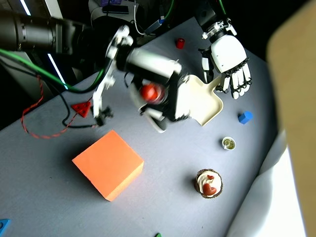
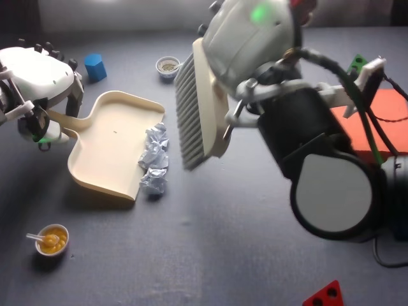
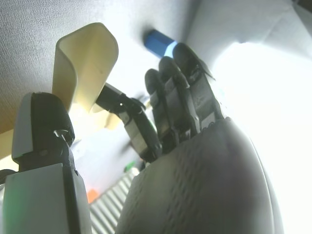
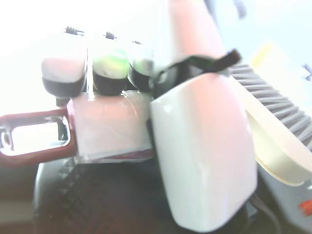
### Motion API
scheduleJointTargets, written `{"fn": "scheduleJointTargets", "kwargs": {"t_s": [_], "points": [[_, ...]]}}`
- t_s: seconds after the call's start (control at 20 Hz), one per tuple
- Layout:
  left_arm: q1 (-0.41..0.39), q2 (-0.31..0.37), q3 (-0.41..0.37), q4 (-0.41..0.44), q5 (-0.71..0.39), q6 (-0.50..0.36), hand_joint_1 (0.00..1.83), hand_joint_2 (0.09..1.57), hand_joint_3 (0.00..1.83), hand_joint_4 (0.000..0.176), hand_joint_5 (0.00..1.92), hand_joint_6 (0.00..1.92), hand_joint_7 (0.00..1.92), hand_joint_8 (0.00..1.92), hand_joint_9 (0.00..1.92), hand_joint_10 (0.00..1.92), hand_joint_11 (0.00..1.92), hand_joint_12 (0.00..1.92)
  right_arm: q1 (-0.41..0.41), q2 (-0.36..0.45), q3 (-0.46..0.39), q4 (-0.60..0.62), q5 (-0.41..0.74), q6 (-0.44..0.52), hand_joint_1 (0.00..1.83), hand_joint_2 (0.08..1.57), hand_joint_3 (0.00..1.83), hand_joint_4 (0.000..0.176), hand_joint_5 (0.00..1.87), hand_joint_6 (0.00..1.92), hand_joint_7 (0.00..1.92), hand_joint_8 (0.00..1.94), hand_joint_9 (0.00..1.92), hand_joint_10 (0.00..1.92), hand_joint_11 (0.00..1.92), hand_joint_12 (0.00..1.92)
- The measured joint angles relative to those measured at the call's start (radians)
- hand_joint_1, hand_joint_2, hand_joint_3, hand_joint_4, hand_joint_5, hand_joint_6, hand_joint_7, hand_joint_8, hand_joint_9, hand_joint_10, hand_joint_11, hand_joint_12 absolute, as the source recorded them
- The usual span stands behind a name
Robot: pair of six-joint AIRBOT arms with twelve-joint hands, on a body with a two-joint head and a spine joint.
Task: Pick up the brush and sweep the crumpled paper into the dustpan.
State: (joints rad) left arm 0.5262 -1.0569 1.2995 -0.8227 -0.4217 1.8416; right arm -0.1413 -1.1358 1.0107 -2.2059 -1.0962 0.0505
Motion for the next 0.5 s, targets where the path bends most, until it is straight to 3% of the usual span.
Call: {"fn": "scheduleJointTargets", "kwargs": {"t_s": [0.1,0.25,0.5], "points": [[0.000,0.000,0.000,0.000,0.000,0.000,1.11,1.10,0.00,0.000,1.02,0.92,0.45,0.00,0.37,0.00,0.17,0.47,0.007,-0.017,-0.005,0.039,0.012,-0.112,1.50,1.17,0.00,0.000,1.10,1.92,1.11,1.94,1.23,1.92,1.24,1.92],[-0.001,0.000,0.000,-0.006,-0.005,0.000,1.11,1.10,0.00,0.000,1.03,0.90,0.44,0.00,0.35,0.00,0.16,0.47,0.040,-0.053,-0.005,0.190,-0.021,-0.329,1.49,1.17,0.00,0.000,1.09,1.92,1.11,1.94,1.22,1.92,1.24,1.92],[-0.004,0.000,0.000,-0.006,-0.010,0.000,1.12,1.09,0.00,0.000,1.05,0.87,0.46,0.00,0.38,0.01,0.17,0.49,0.077,-0.161,0.032,0.353,-0.132,-0.496,1.49,1.16,0.00,0.000,1.09,1.92,1.13,1.94,1.23,1.92,1.23,1.92]]}}
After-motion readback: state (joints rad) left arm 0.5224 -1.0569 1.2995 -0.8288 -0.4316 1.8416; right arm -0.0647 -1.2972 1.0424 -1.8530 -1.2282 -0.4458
